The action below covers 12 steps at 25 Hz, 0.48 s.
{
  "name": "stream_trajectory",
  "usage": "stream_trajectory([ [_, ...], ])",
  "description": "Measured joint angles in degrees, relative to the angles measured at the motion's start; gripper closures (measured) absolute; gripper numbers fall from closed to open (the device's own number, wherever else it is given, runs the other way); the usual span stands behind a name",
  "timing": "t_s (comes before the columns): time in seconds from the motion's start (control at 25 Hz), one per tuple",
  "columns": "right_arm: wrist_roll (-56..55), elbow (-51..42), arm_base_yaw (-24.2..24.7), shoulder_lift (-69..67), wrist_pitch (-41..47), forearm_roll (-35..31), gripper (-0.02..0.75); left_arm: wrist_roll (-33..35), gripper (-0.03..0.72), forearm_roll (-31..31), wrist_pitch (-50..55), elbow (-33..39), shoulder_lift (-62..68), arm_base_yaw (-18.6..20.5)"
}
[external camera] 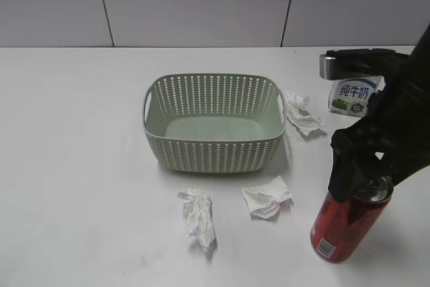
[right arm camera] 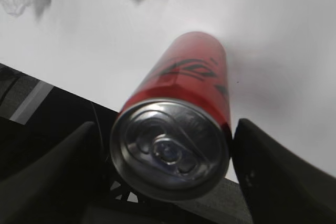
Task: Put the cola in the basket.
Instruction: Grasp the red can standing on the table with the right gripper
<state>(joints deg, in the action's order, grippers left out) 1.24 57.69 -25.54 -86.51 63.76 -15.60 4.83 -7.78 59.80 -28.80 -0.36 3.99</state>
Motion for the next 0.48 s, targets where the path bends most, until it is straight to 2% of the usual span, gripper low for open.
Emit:
stream_trajectory([
  [0.28, -1.2, 0.0, 0.0, -4.4, 0.5, 0.5, 0.147, 0.0, 0.471, 0.0, 0.0, 0.0, 0.0, 0.0],
  [0.48, -3.0, 0.2, 0.0, -5.3, 2.0, 1.8, 0.21, 0.0, 0.471, 0.0, 0.0, 0.0, 0.0, 0.0],
])
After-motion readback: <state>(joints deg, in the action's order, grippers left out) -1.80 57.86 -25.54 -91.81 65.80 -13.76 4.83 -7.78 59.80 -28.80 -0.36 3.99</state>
